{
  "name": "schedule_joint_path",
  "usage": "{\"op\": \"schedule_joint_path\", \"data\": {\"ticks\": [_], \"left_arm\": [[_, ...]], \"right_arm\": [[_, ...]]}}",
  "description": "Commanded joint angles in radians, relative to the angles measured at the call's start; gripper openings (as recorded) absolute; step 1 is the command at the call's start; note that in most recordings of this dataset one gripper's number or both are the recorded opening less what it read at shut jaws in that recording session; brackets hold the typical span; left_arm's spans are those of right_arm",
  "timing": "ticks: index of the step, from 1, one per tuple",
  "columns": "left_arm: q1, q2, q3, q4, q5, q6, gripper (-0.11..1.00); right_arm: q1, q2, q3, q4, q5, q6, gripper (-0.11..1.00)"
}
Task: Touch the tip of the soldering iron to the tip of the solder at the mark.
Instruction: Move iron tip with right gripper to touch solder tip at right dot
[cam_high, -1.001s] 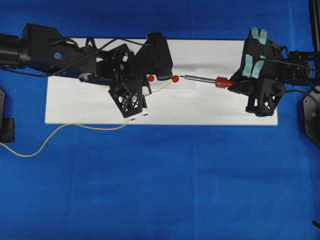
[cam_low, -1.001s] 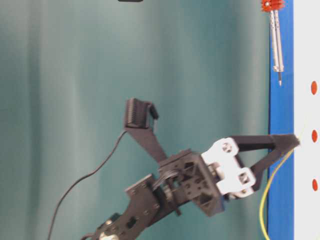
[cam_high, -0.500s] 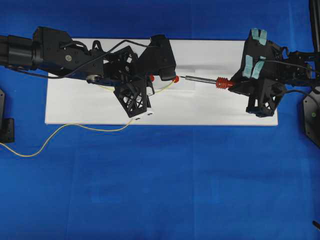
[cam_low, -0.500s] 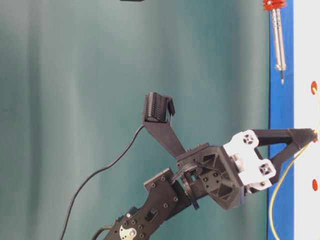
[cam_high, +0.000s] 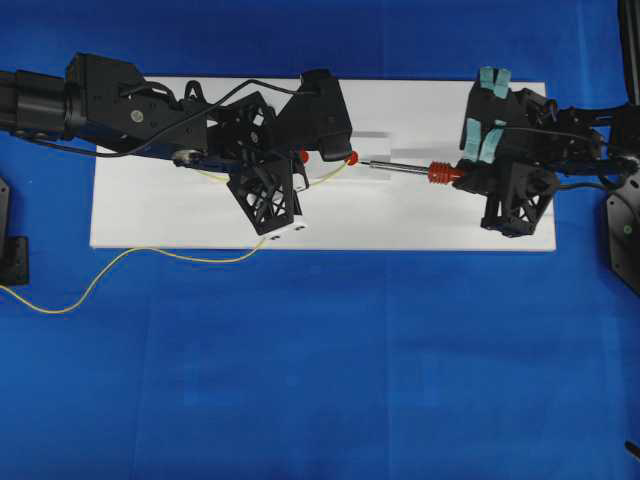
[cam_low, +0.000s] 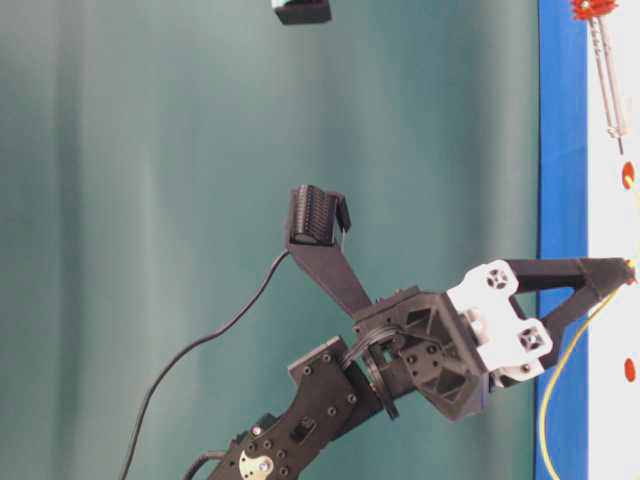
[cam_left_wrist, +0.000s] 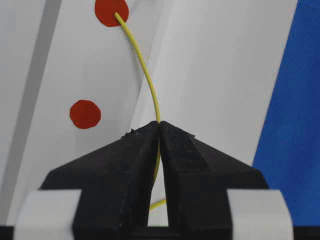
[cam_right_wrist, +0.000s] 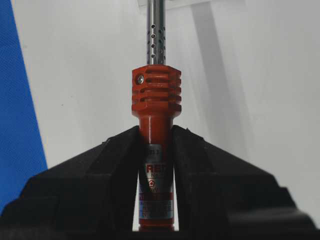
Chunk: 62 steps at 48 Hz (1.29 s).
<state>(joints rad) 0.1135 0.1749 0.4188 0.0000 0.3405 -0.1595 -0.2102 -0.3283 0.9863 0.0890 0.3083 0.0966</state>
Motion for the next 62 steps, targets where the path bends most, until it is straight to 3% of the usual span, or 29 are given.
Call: {"op": "schedule_joint_path", "data": {"ticks": [1,62], "left_arm": [[0.0,-0.014,-0.02,0.002,-0.003,-0.002,0.02],[-0.002,-0.012,-0.028,0.002,0.014,-0.003,0.02]], "right_arm": [[-0.003,0.006,-0.028,-0.002,-0.008,0.0,0.06],[-0.018,0.04,-0.055,-0.003,0.003,-0.002,0.06]]}}
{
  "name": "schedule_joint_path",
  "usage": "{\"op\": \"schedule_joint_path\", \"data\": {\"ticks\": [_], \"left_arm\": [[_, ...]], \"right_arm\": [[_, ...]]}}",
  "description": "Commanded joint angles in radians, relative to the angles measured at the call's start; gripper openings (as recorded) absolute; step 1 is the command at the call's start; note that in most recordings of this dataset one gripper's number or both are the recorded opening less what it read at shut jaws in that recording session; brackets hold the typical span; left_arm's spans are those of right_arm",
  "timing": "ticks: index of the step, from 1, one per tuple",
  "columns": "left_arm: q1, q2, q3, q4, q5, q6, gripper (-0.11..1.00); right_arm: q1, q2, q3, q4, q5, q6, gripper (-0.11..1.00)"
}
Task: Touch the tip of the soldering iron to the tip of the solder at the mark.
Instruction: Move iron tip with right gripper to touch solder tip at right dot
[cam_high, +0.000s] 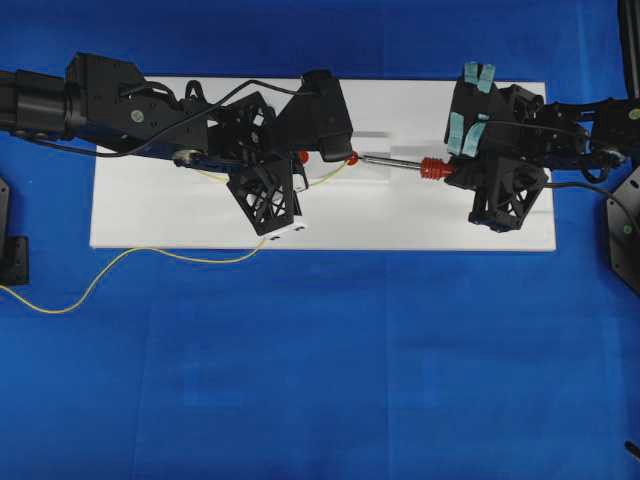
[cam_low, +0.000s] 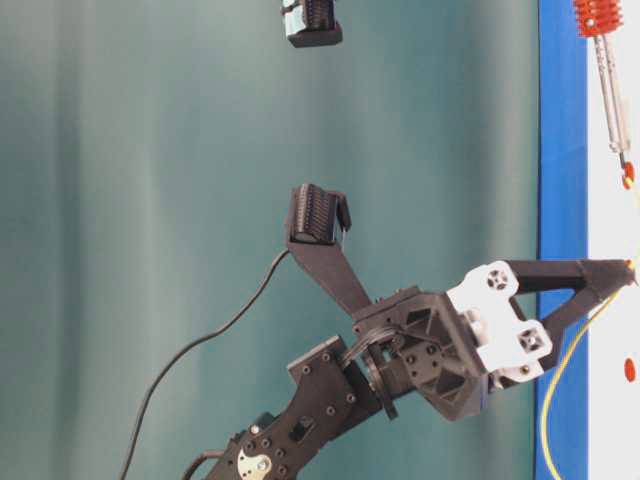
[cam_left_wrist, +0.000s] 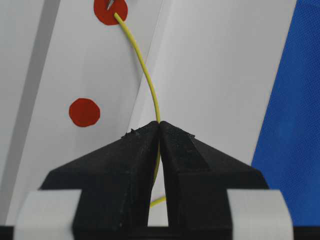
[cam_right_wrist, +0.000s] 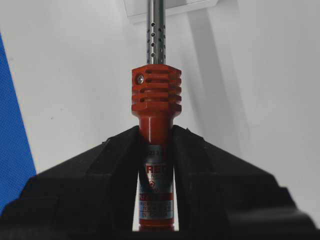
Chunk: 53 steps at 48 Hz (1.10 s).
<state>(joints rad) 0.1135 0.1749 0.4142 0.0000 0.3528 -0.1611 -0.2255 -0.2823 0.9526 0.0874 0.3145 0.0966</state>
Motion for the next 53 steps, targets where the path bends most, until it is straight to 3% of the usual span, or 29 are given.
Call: {"op": "schedule_joint_path", "data": {"ticks": [1,53], "left_arm": [[-0.002,-0.012,-0.025,0.002,0.002,-0.002,0.02],[-0.003,-0.006,-0.041,0.002,0.026,-0.012,0.02]], "right_arm": [[-0.003,-0.006,-0.023,0.0,-0.003,-0.002,0.06],[-0.003,-0.006,-0.023,0.0,-0.003,0.0,0.06]]}}
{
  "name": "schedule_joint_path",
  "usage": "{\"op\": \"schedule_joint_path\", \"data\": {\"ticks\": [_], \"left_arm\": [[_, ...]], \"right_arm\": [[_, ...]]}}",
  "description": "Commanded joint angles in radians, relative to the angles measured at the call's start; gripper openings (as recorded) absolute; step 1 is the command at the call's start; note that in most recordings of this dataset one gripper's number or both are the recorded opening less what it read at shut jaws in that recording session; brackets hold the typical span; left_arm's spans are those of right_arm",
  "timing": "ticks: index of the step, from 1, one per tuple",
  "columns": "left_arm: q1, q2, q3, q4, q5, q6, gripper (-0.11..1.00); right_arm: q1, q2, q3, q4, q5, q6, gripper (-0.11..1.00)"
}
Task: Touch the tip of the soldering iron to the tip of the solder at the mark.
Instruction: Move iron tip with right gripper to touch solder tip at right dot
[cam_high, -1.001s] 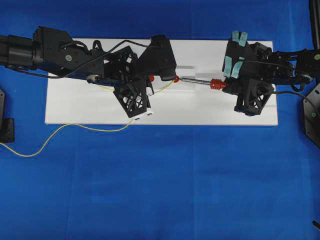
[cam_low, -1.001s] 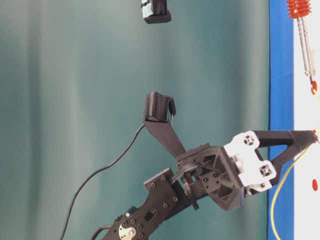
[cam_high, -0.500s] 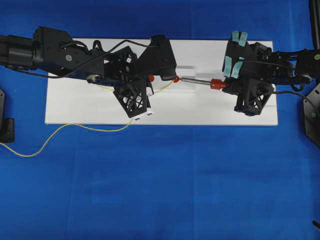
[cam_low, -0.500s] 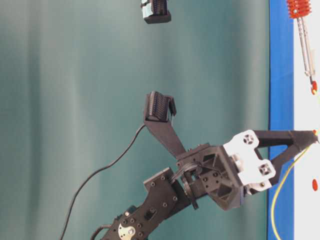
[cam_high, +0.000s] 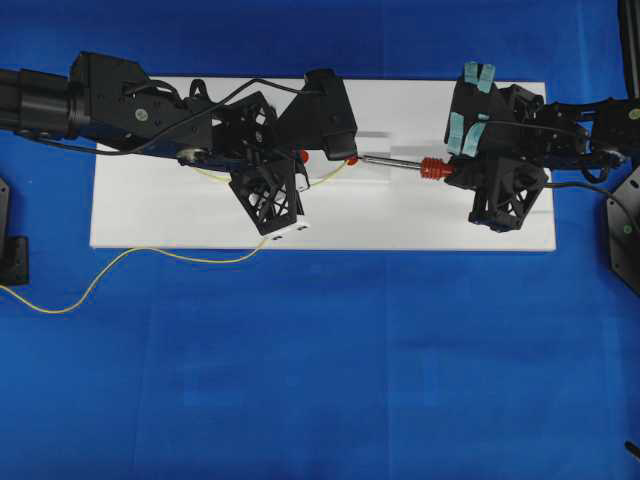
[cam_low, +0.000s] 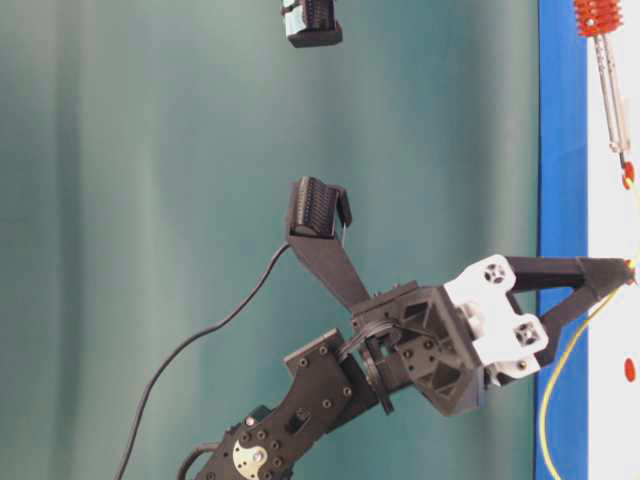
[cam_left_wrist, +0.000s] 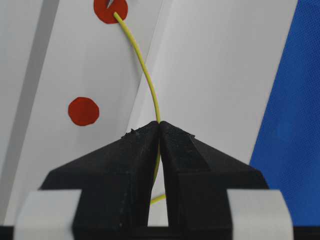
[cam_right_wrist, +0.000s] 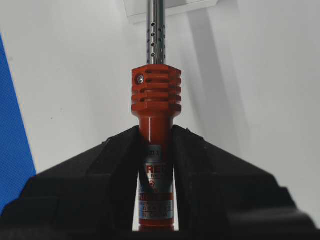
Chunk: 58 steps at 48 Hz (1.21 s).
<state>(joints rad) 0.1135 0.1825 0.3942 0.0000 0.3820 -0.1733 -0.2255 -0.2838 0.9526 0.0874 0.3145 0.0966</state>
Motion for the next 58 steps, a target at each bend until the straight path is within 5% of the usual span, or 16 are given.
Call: {"op": "schedule_joint_path", "data": {"ticks": [1,58], "left_arm": [[-0.003,-0.014,-0.021,0.002,-0.003,0.0,0.02],[-0.002,-0.014,-0.025,0.002,0.012,0.0,0.02]], "right_arm": [[-0.003,-0.003,-0.023,0.0,-0.003,0.0,0.06],[-0.002,-0.005,-0.023,0.0,-0.002,0.0,0.06]]}}
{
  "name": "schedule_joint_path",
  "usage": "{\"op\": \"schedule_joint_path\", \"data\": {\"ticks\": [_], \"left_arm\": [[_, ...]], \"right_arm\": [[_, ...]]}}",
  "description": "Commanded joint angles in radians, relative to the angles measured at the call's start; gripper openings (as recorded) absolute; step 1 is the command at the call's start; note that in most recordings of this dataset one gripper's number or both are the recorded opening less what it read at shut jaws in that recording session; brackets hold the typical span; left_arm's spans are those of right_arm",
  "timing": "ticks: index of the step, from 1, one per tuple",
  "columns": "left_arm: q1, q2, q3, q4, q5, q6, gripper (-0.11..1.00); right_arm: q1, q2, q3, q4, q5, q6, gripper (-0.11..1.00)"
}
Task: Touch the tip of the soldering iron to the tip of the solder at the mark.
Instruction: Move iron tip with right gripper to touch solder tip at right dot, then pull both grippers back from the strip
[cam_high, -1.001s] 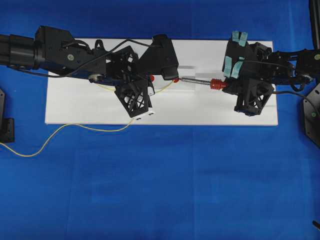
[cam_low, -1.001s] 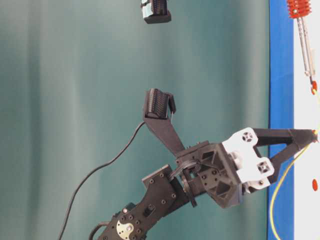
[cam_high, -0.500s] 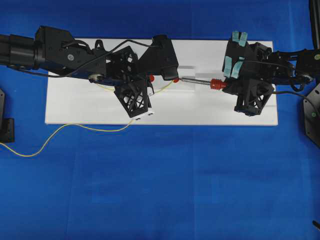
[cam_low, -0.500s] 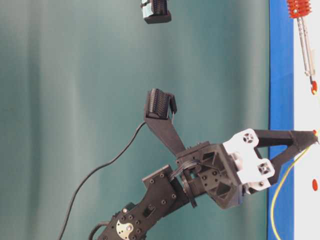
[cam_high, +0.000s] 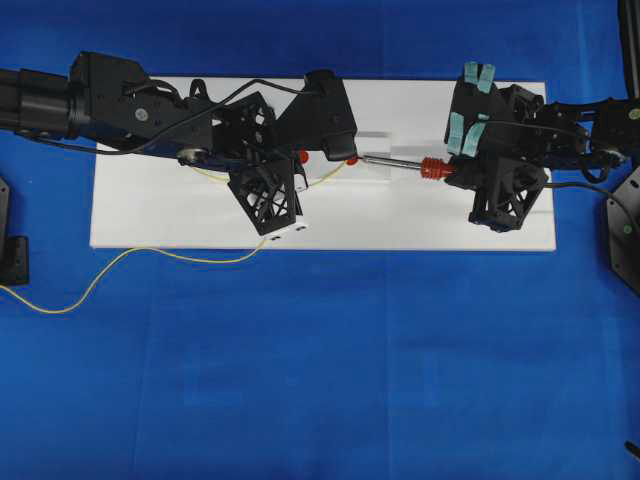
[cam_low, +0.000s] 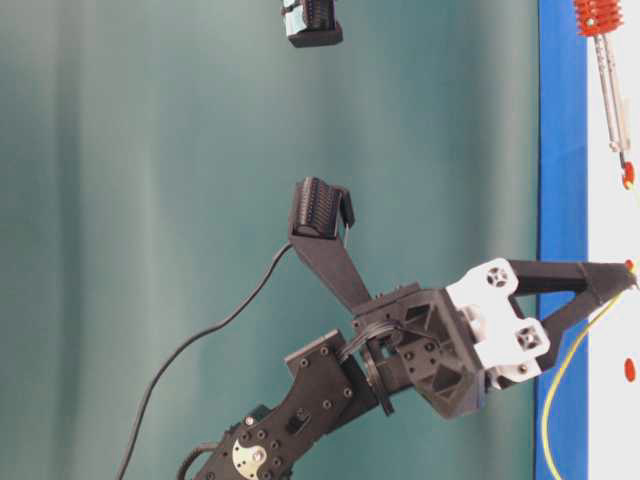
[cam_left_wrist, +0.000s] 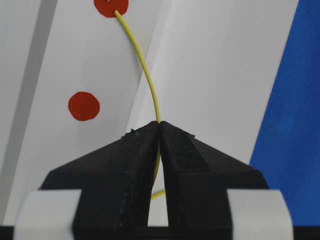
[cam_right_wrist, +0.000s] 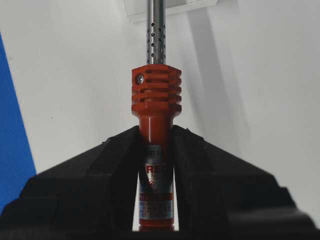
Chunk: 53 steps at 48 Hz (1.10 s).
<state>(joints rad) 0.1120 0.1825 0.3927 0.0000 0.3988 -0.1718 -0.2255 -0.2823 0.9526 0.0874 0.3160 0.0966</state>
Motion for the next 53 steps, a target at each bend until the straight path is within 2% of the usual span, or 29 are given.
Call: {"op": "schedule_joint_path", "data": {"ticks": [1,9,18,34,53], "left_arm": [[-0.002,-0.015,-0.023,0.002,-0.005,-0.002,0.02],[-0.002,-0.025,-0.023,0.002,-0.005,0.003,0.02],[-0.002,-0.098,0.002,0.002,0.002,0.003,0.02],[-0.021,-0.316,0.152,0.002,0.003,-0.012,0.02],[-0.02,-0.405,0.278,0.002,-0.051,-0.063,0.02]], "right_arm": [[-0.002,-0.005,-0.023,0.0,-0.003,0.0,0.06],[-0.002,-0.006,-0.023,0.0,-0.005,0.0,0.06],[-0.002,-0.006,-0.023,0.0,-0.005,0.0,0.06],[-0.002,-0.006,-0.023,-0.002,-0.003,0.002,0.06],[-0.002,-0.028,-0.009,0.0,-0.005,0.0,0.06]]}}
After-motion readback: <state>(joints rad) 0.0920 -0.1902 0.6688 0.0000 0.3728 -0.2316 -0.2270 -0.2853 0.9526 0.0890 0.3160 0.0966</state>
